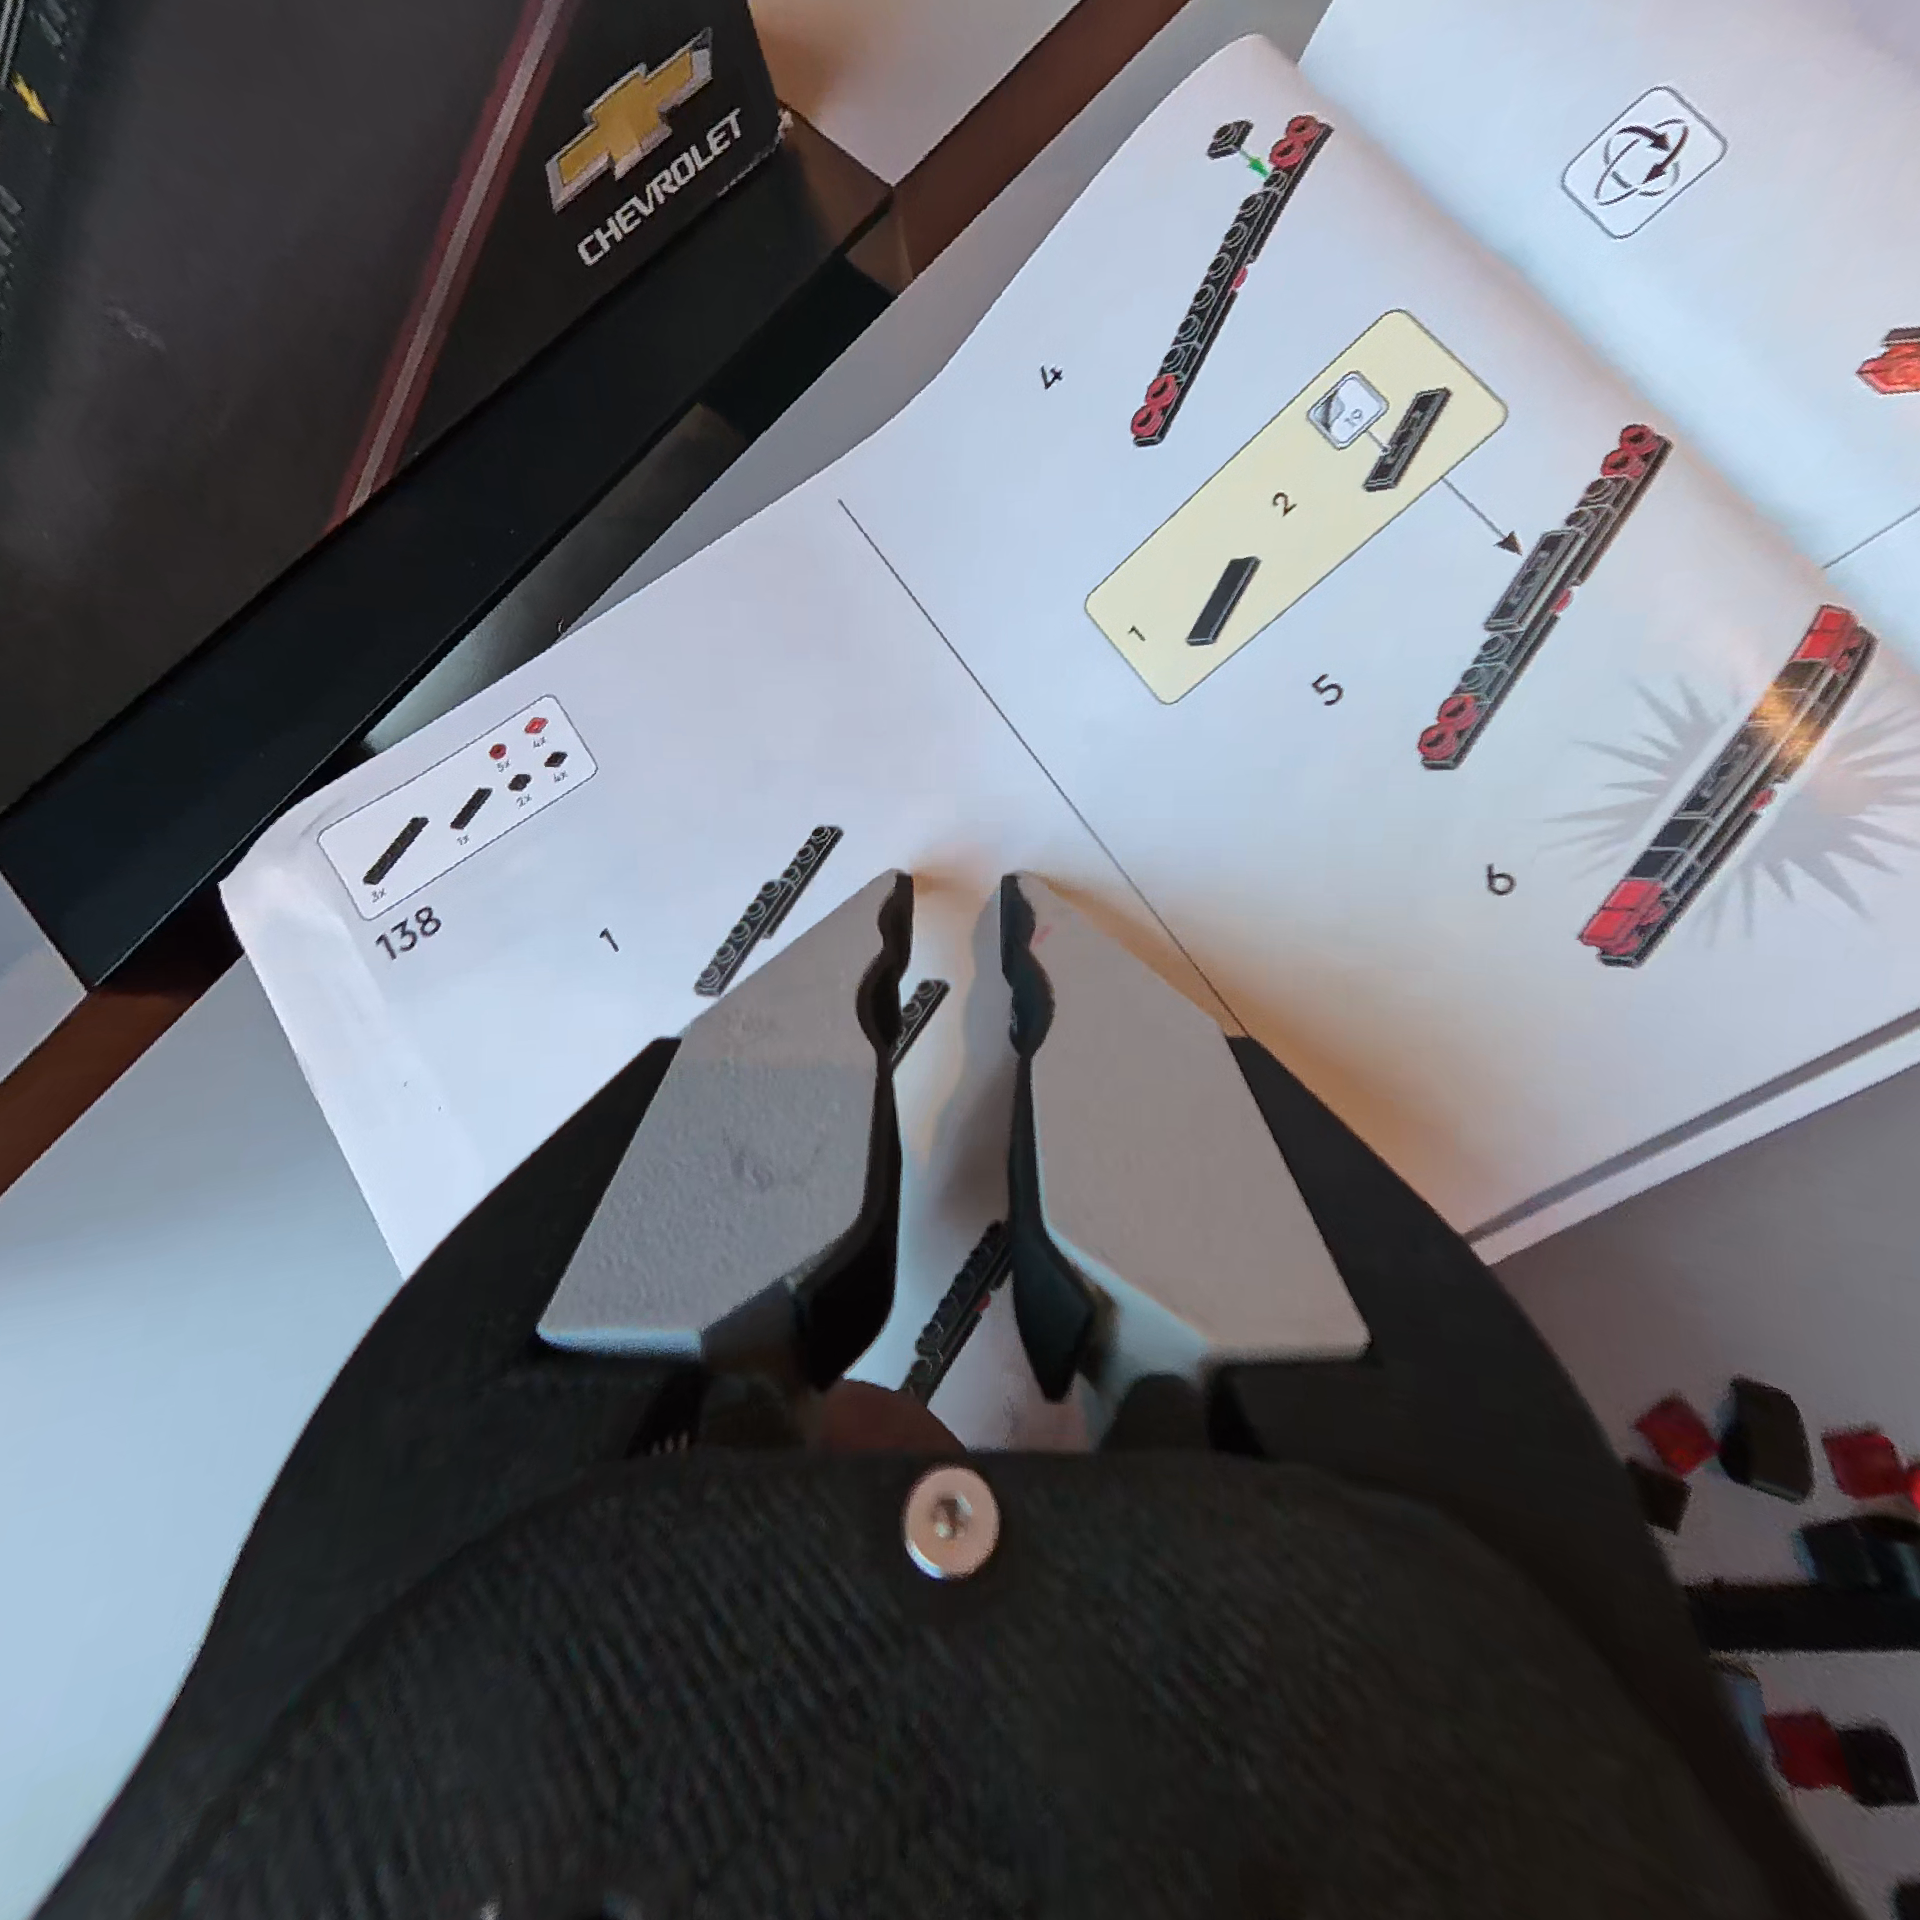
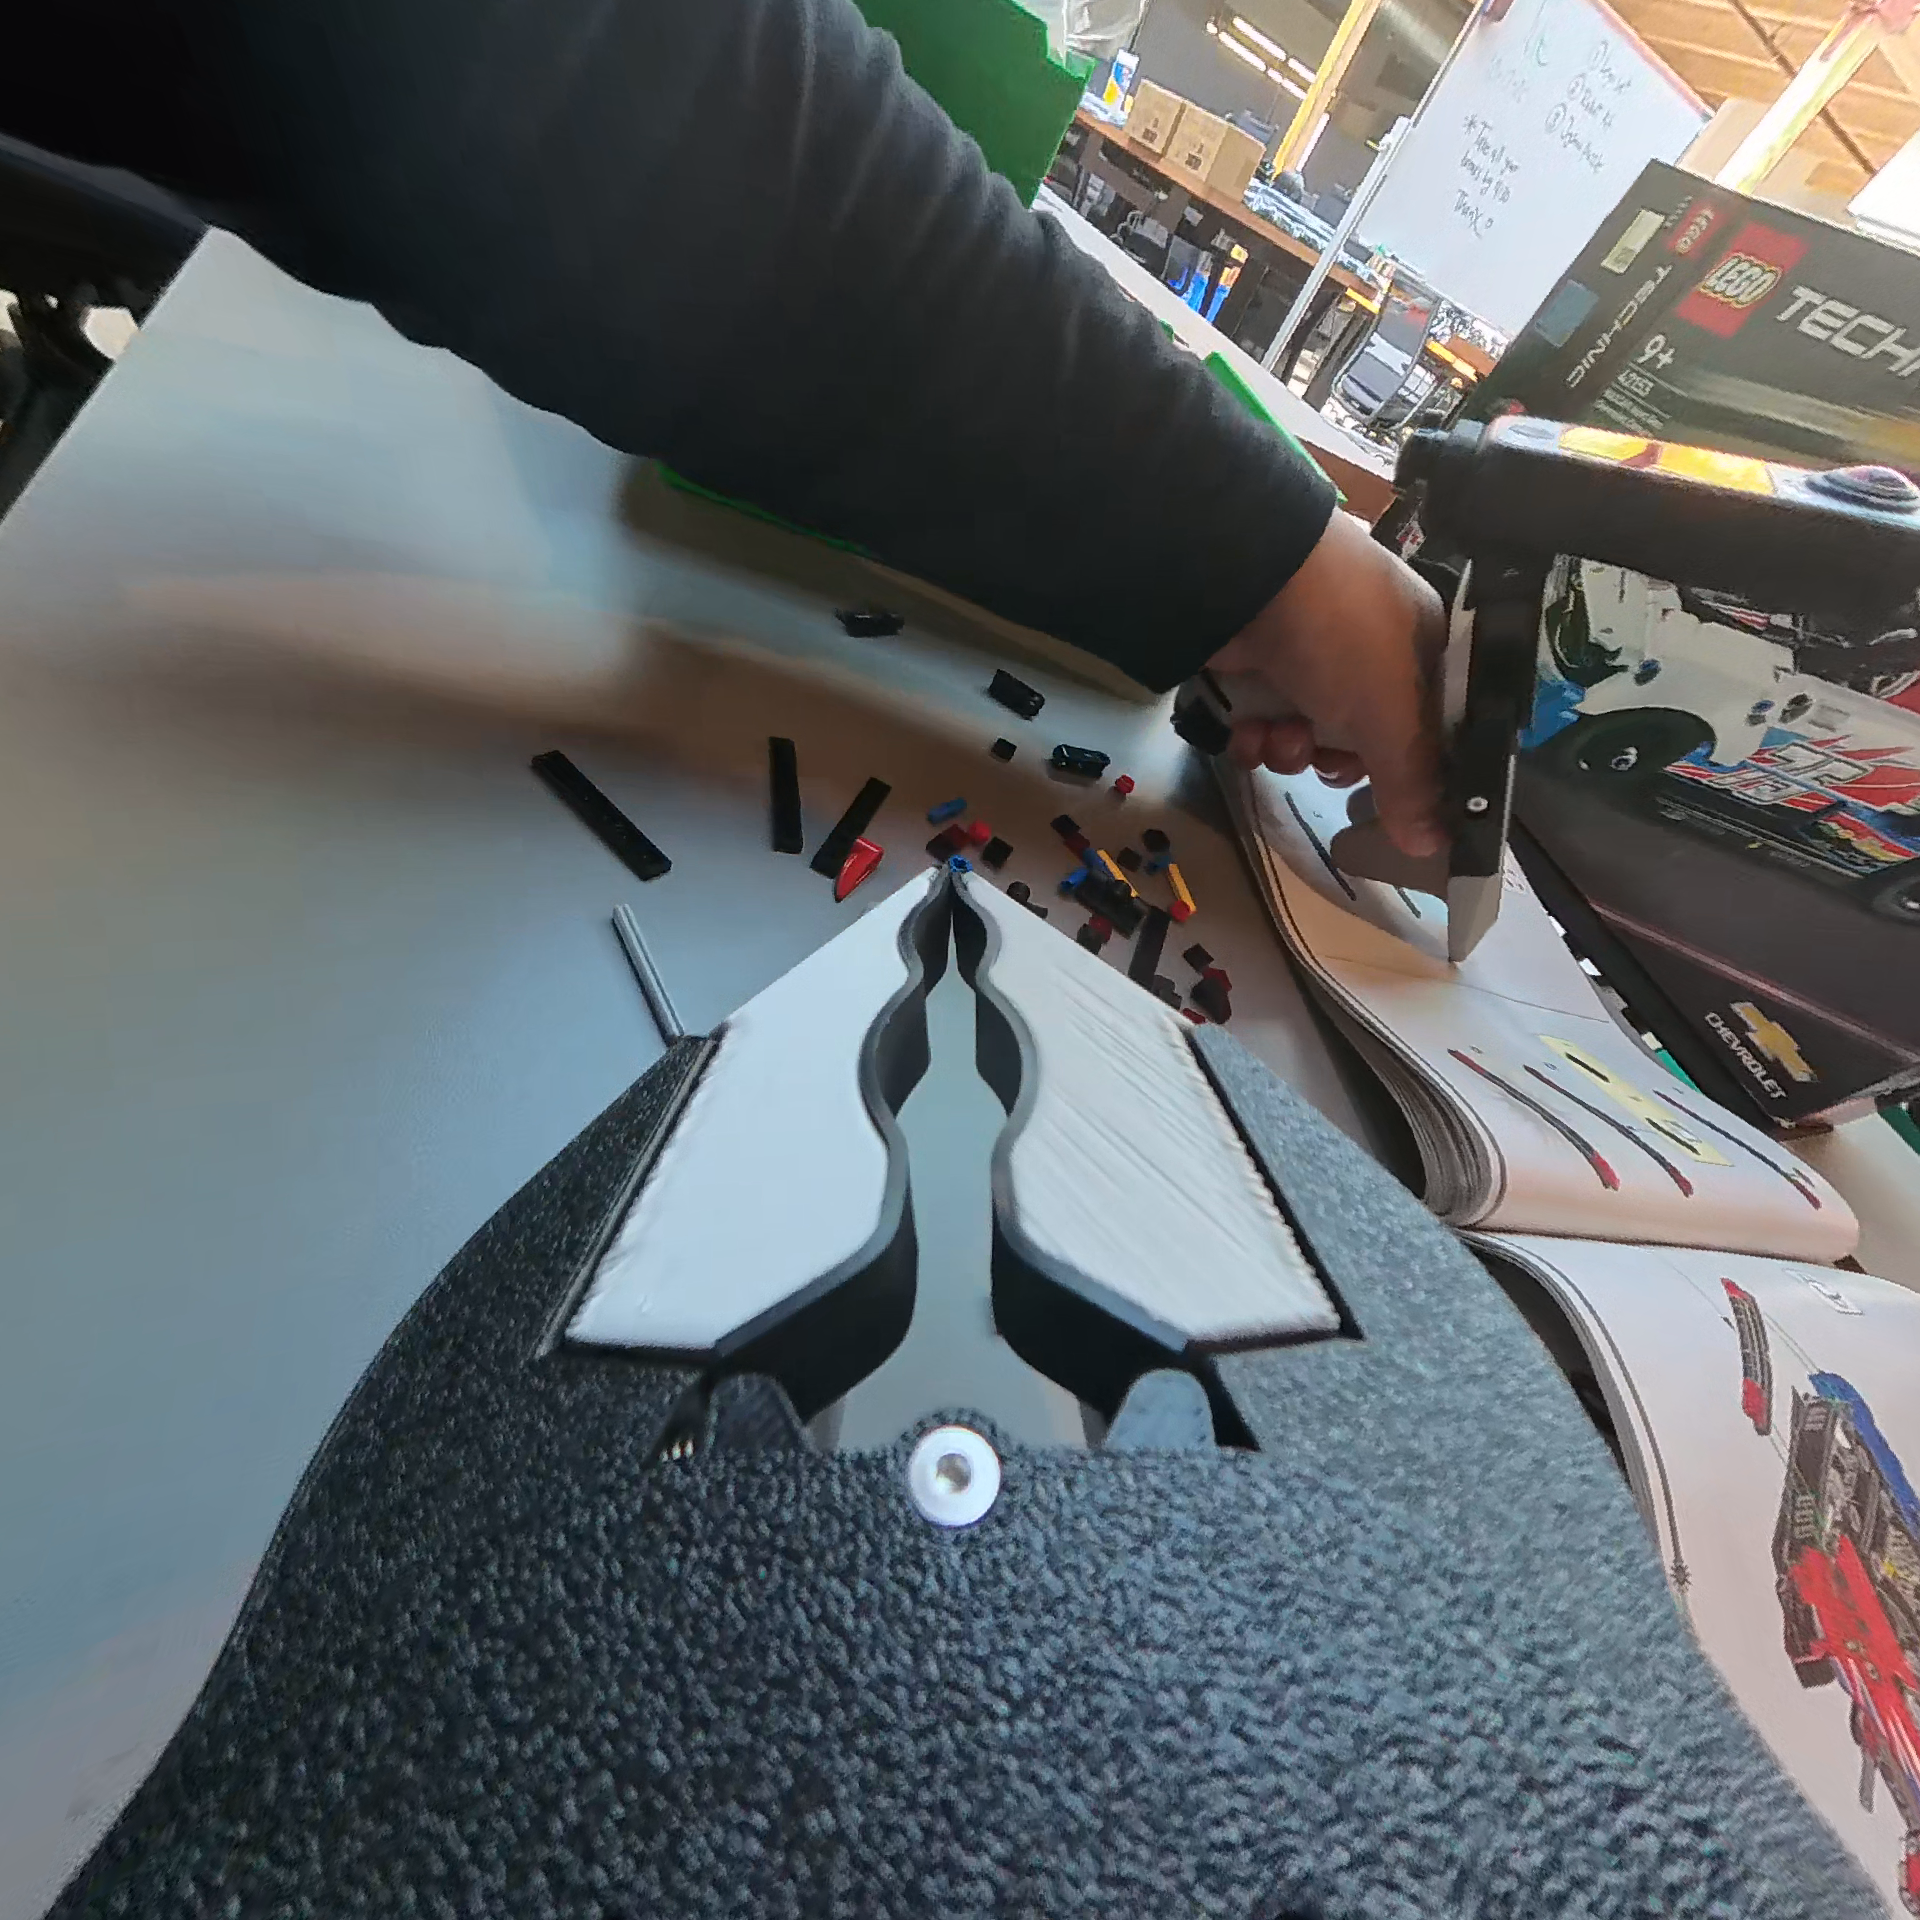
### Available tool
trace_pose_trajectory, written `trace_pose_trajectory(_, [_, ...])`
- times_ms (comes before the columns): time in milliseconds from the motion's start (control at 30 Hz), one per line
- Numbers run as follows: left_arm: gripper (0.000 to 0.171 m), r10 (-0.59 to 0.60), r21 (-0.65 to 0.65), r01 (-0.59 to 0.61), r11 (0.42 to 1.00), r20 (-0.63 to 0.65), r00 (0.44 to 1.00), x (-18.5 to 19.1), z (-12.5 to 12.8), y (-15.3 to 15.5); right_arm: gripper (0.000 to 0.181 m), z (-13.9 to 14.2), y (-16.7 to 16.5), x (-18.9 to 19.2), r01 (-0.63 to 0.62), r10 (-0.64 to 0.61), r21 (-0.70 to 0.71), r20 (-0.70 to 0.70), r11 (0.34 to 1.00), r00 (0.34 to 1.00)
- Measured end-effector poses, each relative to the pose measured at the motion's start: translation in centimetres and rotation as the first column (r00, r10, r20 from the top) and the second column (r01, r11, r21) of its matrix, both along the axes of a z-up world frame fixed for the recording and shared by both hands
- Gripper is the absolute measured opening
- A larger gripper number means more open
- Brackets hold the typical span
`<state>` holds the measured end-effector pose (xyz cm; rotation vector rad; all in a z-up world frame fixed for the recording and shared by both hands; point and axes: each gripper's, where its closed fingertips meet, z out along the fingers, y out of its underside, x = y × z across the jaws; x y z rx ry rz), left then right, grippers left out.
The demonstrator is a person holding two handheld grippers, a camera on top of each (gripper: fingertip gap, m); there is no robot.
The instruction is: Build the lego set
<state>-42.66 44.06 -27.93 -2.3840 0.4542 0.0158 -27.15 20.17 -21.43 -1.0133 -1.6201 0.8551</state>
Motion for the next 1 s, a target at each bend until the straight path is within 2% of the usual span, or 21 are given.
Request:
trace_pose_trajectory(367, [0.004, 0.025, 0.004, -0.025, 1.000, 0.026, 0.999, 0.0, -0.1, -0.6, 0.000, 0.8, 0.0, 0.3, -0.002, 0.002, -0.003, -0.058, 1.000, 0.998])
trace_pose_trajectory(700, [0.000, 0.070, -0.016, -0.070, 0.997, -0.015, 0.997, 0.0, -0.2, -1.0, 0.000, 2.7, 1.0, 0.8, -0.002, -0.016, -0.112, -0.160, 0.994, 0.987])
trace_pose_trajectory(1000, [0.000, 0.066, 0.030, -0.072, 0.997, 0.162, 0.985, 0.0, -0.2, -1.0, 0.000, 2.4, -0.3, 1.1, -0.054, 0.037, -0.135, -0.129, 0.989, 0.991])
